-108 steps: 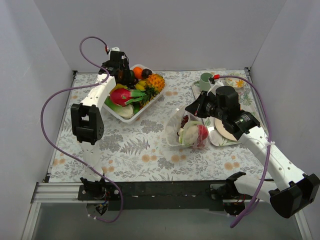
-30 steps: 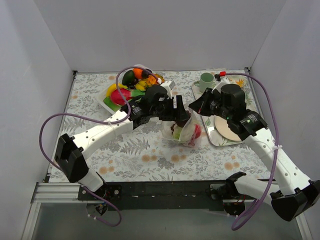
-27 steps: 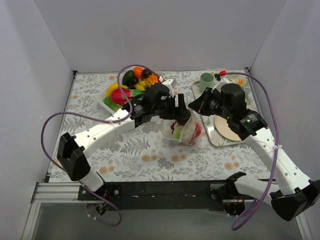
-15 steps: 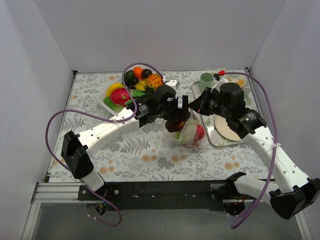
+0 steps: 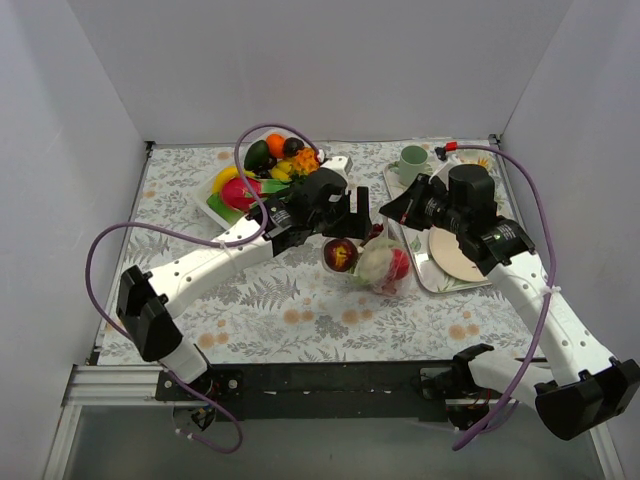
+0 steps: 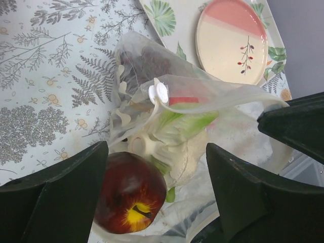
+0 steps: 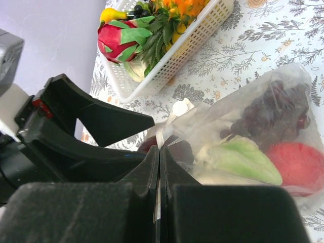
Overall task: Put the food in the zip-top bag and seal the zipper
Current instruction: Place the fake fruit in the zipper food storage bag, then adjust the zipper food storage bag at the center of the board.
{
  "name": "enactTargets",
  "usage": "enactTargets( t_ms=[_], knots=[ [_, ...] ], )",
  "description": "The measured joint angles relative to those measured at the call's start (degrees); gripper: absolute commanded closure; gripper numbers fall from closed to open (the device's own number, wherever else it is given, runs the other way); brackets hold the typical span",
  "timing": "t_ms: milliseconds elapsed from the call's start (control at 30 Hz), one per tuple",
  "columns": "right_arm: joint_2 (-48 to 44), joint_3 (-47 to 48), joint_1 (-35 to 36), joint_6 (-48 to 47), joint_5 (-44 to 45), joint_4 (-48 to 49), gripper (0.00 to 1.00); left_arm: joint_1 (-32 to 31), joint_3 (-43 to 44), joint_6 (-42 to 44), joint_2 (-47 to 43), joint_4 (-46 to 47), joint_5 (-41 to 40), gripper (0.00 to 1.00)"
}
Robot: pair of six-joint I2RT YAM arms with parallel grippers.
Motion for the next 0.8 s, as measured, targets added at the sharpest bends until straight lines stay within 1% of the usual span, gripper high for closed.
enactTargets(
  t_ms=[100, 200, 367, 433, 533, 667, 800],
  knots=[
    [-0.1, -0.8, -0.5, 0.3, -0.7, 0.8, 0.99, 0.0, 0.0, 0.2, -1.6, -0.3, -1.4, 0.23],
    [-0.2, -1.6, -0.8, 0.4, -1.2, 1.0, 0.99, 0.0, 0.1, 0.4, -3.7, -1.4, -4.5, 0.28],
    [-0.3, -1.9, -1.2, 0.6, -2.1, 1.5, 0.99, 0.2, -0.4, 0.4, -8.0, -3.4, -10.2, 0.44],
    [-0.4, -2.0, -1.3, 0.7, -2.3, 1.8, 0.99, 0.4, -2.2, 0.2, -9.7, -3.3, -11.0, 0.48],
    [-0.5, -2.0, -1.3, 0.8, -2.8, 1.9, 0.99, 0.6, -6.7, -0.5, -11.5, -3.4, -11.1, 0.49],
    [-0.6, -2.0, -1.3, 1.1, -3.4, 1.9, 0.99, 0.7, -11.8, -1.7, -11.6, -2.6, -9.6, 0.5],
    [-0.9, -2.1, -1.3, 1.7, -3.8, 2.2, 0.99, 1.0, -14.6, -2.6, -11.6, -1.4, -7.8, 0.51]
  ],
)
